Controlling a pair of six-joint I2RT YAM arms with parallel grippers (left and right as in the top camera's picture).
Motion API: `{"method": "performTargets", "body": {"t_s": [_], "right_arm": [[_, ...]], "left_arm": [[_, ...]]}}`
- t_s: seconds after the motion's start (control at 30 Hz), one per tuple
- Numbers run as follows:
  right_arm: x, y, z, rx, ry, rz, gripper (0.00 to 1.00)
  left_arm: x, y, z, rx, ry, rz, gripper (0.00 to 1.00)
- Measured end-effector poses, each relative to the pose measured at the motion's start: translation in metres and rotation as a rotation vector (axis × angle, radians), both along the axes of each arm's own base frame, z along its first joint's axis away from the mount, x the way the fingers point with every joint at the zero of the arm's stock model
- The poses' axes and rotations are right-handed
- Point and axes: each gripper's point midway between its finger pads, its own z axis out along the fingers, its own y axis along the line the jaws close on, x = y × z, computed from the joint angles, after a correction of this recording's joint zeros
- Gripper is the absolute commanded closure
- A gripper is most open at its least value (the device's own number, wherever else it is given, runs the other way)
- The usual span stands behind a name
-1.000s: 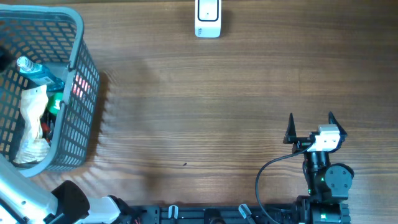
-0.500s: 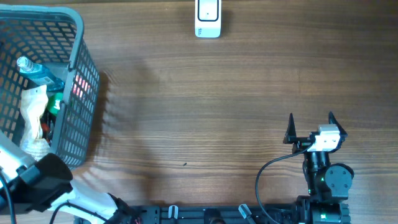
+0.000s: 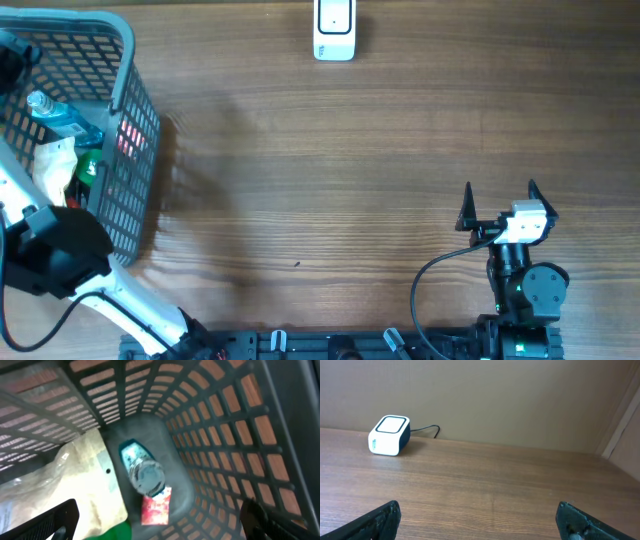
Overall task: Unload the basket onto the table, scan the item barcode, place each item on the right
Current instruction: 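Lower the left gripper into the basket and grasp the blue mouthwash bottle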
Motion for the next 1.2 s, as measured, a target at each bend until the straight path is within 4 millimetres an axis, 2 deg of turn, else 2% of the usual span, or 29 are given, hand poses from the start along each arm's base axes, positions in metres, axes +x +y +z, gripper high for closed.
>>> {"method": "performTargets", "body": {"t_s": [0.17, 0.47, 0.7, 0.83, 0.93, 1.03, 1.13, 1.2], "right_arm": [[0.000, 0.000, 0.000, 0.000, 0.000, 0.000, 0.00], [0.000, 0.000, 0.000, 0.000, 0.000, 0.000, 0.00], [0.000, 0.000, 0.000, 0.000, 0.000, 0.000, 0.00], [0.000, 0.000, 0.000, 0.000, 0.000, 0.000, 0.00], [0.000, 0.000, 0.000, 0.000, 0.000, 0.000, 0.00], [0.000, 0.000, 0.000, 0.000, 0.000, 0.000, 0.00], [0.000, 0.000, 0.000, 0.000, 0.000, 0.000, 0.00], [0.000, 0.000, 0.000, 0.000, 0.000, 0.000, 0.00]], "left_arm": [[0.008, 0.009, -0.009, 0.010, 0.000, 0.050, 0.00], [0.020, 0.018, -0.052, -0.022, 0.065, 0.063, 0.00], [0.027, 0.016, -0.067, -0.033, 0.083, 0.056, 0.00], [0.033, 0.013, -0.092, -0.054, 0.126, 0.045, 0.02], [0.036, 0.010, -0.109, -0.071, 0.156, 0.040, 0.09], [0.037, 0.009, -0.110, -0.073, 0.158, 0.041, 0.15], [0.037, 0.009, -0.110, -0.073, 0.159, 0.041, 0.25], [0.036, 0.008, -0.111, -0.076, 0.162, 0.043, 0.28]]}}
